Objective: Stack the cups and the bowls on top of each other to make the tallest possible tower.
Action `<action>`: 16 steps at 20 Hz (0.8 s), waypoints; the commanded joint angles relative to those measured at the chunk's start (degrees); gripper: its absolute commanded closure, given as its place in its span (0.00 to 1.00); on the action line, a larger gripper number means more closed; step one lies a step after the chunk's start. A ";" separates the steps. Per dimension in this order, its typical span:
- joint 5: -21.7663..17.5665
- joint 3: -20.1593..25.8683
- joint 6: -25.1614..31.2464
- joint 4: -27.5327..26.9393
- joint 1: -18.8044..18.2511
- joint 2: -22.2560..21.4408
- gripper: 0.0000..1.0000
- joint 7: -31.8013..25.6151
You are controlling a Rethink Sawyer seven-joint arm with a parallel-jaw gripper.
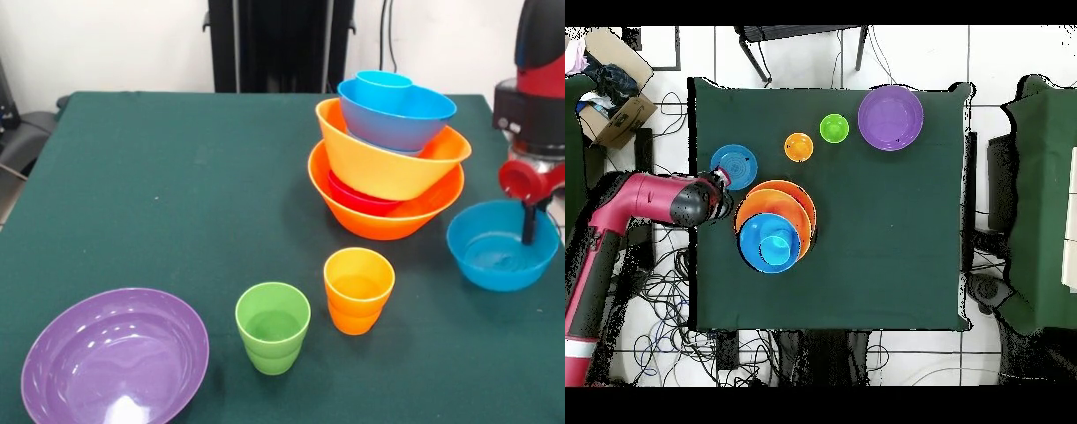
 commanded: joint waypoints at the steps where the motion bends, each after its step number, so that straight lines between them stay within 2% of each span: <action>1: -1.62 8.09 -6.71 5.16 2.11 -5.00 1.00 -6.56; 3: -1.80 7.43 -6.02 5.84 2.32 -5.49 1.00 -5.37; 8: -1.64 7.42 -5.87 7.72 3.21 -8.77 1.00 -8.10; 16: -3.22 4.05 -1.80 12.56 3.95 -10.70 1.00 -2.19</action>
